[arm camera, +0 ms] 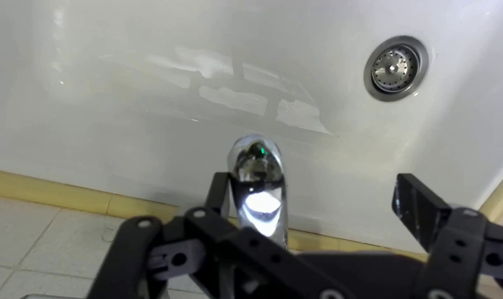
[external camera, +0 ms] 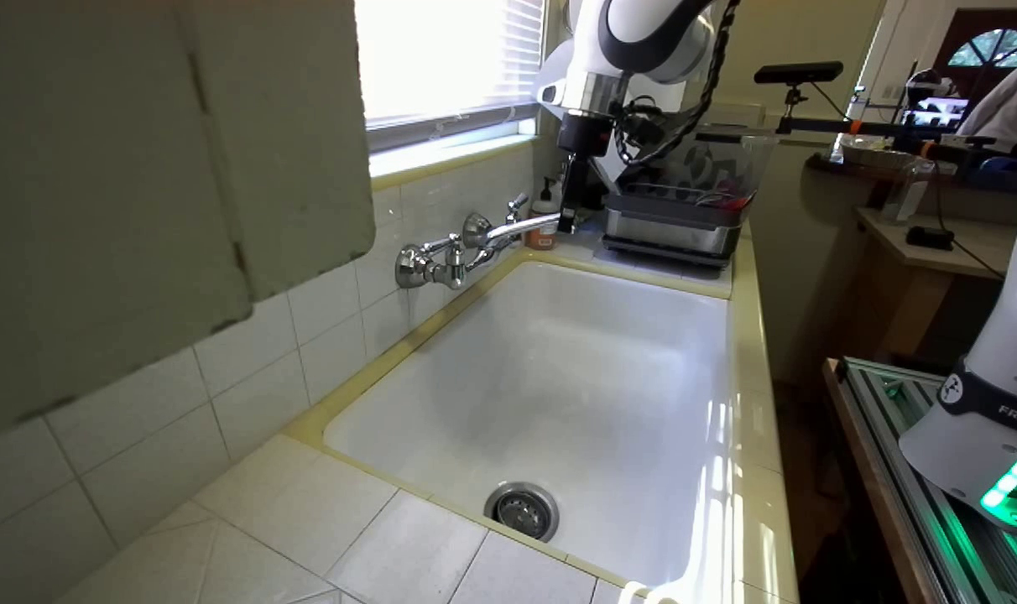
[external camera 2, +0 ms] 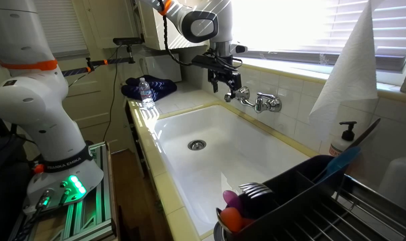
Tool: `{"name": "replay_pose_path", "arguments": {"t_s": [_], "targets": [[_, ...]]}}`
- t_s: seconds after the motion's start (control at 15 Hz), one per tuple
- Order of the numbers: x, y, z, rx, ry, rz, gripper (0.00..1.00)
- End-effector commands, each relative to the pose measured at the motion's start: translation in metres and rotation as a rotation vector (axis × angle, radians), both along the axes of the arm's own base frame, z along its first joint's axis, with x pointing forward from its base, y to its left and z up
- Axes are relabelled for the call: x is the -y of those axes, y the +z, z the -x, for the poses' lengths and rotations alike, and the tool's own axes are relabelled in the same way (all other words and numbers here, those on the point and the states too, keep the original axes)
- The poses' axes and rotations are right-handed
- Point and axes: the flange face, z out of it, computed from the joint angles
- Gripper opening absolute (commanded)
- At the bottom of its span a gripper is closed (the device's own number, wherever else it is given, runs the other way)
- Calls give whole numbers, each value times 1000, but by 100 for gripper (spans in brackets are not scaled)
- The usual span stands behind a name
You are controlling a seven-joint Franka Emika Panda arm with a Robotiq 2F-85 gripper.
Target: Close the open tap and then slightly push the nozzle to the left
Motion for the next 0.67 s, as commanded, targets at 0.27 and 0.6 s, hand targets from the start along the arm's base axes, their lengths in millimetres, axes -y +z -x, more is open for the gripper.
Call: {"name": "replay_pose_path", "arguments": {"t_s": [0.27, 0.6], "targets": [[-46, -12, -7, -49, -102, -19, 100], [-61, -12, -14, -49, -139, -13, 100]]}}
